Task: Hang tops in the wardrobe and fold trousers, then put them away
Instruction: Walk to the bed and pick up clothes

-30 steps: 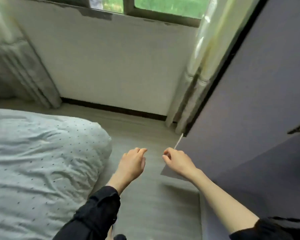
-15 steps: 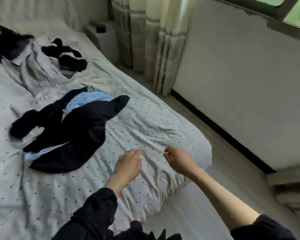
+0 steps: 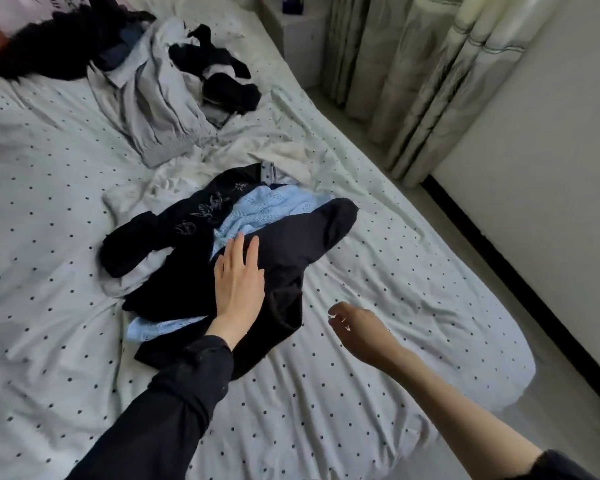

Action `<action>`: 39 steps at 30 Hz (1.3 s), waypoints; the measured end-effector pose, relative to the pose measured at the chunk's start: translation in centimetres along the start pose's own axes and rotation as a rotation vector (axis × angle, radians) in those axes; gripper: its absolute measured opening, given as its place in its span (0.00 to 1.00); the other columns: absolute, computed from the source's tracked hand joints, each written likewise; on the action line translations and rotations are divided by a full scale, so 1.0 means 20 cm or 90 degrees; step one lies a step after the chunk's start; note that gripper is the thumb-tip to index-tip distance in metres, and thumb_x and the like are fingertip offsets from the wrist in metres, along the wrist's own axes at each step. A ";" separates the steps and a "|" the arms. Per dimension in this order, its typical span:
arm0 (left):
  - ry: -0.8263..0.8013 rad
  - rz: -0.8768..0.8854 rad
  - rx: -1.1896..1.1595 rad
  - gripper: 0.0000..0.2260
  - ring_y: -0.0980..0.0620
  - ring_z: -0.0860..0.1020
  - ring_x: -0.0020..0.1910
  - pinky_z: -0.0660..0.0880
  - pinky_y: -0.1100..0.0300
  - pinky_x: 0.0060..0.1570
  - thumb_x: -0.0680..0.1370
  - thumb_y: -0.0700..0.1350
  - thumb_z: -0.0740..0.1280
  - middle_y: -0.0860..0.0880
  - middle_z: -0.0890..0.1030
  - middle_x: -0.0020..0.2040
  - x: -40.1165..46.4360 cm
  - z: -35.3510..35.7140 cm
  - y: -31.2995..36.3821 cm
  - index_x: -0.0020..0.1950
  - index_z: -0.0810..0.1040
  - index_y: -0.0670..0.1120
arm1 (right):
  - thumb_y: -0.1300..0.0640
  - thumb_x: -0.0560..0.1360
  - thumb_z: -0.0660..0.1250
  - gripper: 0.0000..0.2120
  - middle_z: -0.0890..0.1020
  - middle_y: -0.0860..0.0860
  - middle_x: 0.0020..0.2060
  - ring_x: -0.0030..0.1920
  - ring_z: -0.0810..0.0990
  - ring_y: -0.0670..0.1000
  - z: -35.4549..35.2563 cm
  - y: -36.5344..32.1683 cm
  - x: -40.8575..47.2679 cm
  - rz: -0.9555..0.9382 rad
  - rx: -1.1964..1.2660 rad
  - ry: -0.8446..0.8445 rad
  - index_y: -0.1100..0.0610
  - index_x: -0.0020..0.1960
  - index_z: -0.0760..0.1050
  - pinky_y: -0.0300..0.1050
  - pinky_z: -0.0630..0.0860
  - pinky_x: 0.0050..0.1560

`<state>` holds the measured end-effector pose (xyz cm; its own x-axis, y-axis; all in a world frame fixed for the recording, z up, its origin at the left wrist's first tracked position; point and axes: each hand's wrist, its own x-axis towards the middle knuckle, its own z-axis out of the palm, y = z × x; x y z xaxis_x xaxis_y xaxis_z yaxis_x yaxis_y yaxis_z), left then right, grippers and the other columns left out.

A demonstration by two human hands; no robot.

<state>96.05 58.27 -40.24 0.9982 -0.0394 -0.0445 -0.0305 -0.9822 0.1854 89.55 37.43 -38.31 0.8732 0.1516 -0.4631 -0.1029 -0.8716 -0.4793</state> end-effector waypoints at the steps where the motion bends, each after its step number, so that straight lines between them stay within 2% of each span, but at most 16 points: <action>1: 0.018 -0.007 -0.022 0.25 0.42 0.60 0.73 0.62 0.49 0.68 0.80 0.44 0.62 0.41 0.58 0.75 0.05 -0.01 -0.03 0.75 0.58 0.43 | 0.53 0.81 0.56 0.14 0.80 0.52 0.57 0.57 0.77 0.53 0.00 -0.01 0.03 0.005 -0.001 0.002 0.56 0.63 0.72 0.44 0.71 0.53; 6: -0.012 -0.115 -0.122 0.23 0.43 0.64 0.71 0.67 0.46 0.61 0.82 0.44 0.54 0.42 0.60 0.75 0.29 -0.02 -0.17 0.77 0.54 0.43 | 0.54 0.81 0.56 0.15 0.79 0.52 0.58 0.57 0.77 0.53 -0.05 -0.06 0.17 -0.002 -0.012 0.007 0.57 0.63 0.72 0.44 0.71 0.53; 9: -0.062 -0.089 -0.124 0.21 0.39 0.73 0.61 0.69 0.45 0.56 0.82 0.44 0.56 0.40 0.71 0.65 0.37 -0.01 -0.22 0.75 0.61 0.44 | 0.54 0.81 0.55 0.14 0.79 0.52 0.58 0.58 0.76 0.53 -0.07 -0.10 0.23 -0.004 0.001 0.014 0.57 0.63 0.72 0.45 0.72 0.56; 12: 0.005 -0.109 -0.160 0.18 0.37 0.75 0.54 0.70 0.46 0.54 0.80 0.41 0.61 0.38 0.72 0.59 0.35 -0.01 -0.25 0.70 0.68 0.42 | 0.54 0.81 0.55 0.14 0.79 0.52 0.58 0.57 0.77 0.53 -0.07 -0.13 0.26 -0.007 -0.008 0.013 0.56 0.63 0.72 0.44 0.71 0.55; 14: 0.052 -0.193 -0.125 0.18 0.38 0.72 0.56 0.69 0.45 0.54 0.79 0.41 0.63 0.39 0.71 0.60 0.34 -0.02 -0.30 0.69 0.69 0.41 | 0.54 0.81 0.56 0.14 0.79 0.52 0.57 0.57 0.77 0.53 -0.06 -0.14 0.27 -0.007 -0.009 0.006 0.56 0.63 0.72 0.43 0.71 0.55; 16: 0.013 -0.254 -0.090 0.18 0.38 0.70 0.60 0.66 0.45 0.57 0.79 0.44 0.64 0.39 0.72 0.62 0.33 -0.02 -0.37 0.68 0.70 0.42 | 0.54 0.81 0.56 0.14 0.80 0.52 0.57 0.56 0.77 0.53 -0.05 -0.15 0.26 -0.009 -0.012 0.003 0.56 0.63 0.73 0.44 0.72 0.56; 19: -0.034 -0.265 -0.090 0.13 0.39 0.72 0.60 0.65 0.47 0.58 0.80 0.44 0.62 0.39 0.77 0.59 0.32 -0.03 -0.44 0.62 0.76 0.40 | 0.54 0.81 0.56 0.14 0.80 0.52 0.56 0.55 0.78 0.53 -0.03 -0.17 0.25 -0.009 -0.013 -0.004 0.56 0.61 0.73 0.47 0.72 0.56; 22: 0.038 -0.228 -0.176 0.10 0.38 0.74 0.56 0.66 0.47 0.56 0.79 0.41 0.63 0.38 0.78 0.54 0.31 -0.07 -0.42 0.57 0.76 0.37 | 0.55 0.81 0.55 0.13 0.81 0.52 0.53 0.53 0.78 0.53 -0.02 -0.20 0.26 -0.011 0.001 -0.006 0.56 0.59 0.74 0.47 0.73 0.54; 24: 0.087 -0.204 -0.280 0.06 0.38 0.75 0.50 0.68 0.48 0.50 0.78 0.38 0.63 0.39 0.79 0.47 0.31 -0.12 -0.39 0.53 0.74 0.36 | 0.55 0.81 0.55 0.13 0.81 0.52 0.52 0.52 0.78 0.53 -0.03 -0.23 0.27 -0.009 0.013 -0.004 0.56 0.57 0.75 0.47 0.73 0.53; 27: 0.140 -0.133 -0.375 0.02 0.45 0.72 0.36 0.64 0.56 0.38 0.78 0.36 0.63 0.48 0.74 0.36 0.28 -0.22 -0.36 0.48 0.70 0.39 | 0.54 0.80 0.56 0.13 0.82 0.53 0.50 0.51 0.78 0.54 -0.07 -0.28 0.28 0.016 0.068 0.040 0.58 0.55 0.77 0.48 0.74 0.53; 30: 0.088 -0.029 -0.406 0.05 0.53 0.72 0.29 0.66 0.61 0.33 0.78 0.38 0.64 0.52 0.75 0.31 0.20 -0.27 -0.29 0.44 0.69 0.44 | 0.54 0.80 0.57 0.13 0.83 0.54 0.44 0.48 0.80 0.55 -0.15 -0.30 0.31 0.079 0.200 0.107 0.60 0.48 0.78 0.48 0.75 0.51; 33: 0.011 0.082 -0.369 0.04 0.47 0.75 0.32 0.71 0.52 0.36 0.78 0.40 0.65 0.47 0.78 0.31 0.08 -0.28 -0.20 0.45 0.72 0.43 | 0.52 0.80 0.58 0.15 0.83 0.51 0.42 0.44 0.81 0.52 -0.23 -0.34 0.31 0.117 0.393 0.132 0.57 0.43 0.80 0.43 0.75 0.45; 35: 0.004 0.150 -0.327 0.03 0.43 0.76 0.35 0.72 0.50 0.39 0.78 0.41 0.65 0.45 0.80 0.34 0.02 -0.28 -0.15 0.47 0.73 0.42 | 0.49 0.80 0.58 0.17 0.84 0.50 0.42 0.43 0.81 0.49 -0.26 -0.37 0.30 0.121 0.436 0.126 0.56 0.44 0.80 0.37 0.73 0.42; 37: -0.001 0.190 -0.316 0.03 0.42 0.75 0.37 0.72 0.50 0.40 0.78 0.42 0.65 0.45 0.79 0.35 -0.02 -0.29 -0.10 0.47 0.73 0.42 | 0.44 0.78 0.59 0.19 0.84 0.51 0.43 0.44 0.81 0.48 -0.28 -0.41 0.30 0.135 0.433 0.077 0.57 0.45 0.81 0.37 0.73 0.41; 39: -0.006 0.208 -0.308 0.04 0.41 0.75 0.38 0.72 0.49 0.41 0.78 0.42 0.65 0.44 0.80 0.36 -0.05 -0.31 -0.08 0.48 0.74 0.42 | 0.39 0.76 0.61 0.21 0.84 0.49 0.45 0.46 0.82 0.48 -0.28 -0.46 0.30 0.171 0.454 -0.005 0.55 0.48 0.81 0.41 0.73 0.45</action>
<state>95.39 61.04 -34.34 0.9403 -0.3304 0.0821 -0.3080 -0.7231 0.6182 98.40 43.86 -32.53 0.7720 -0.0178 -0.6354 -0.5960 -0.3676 -0.7139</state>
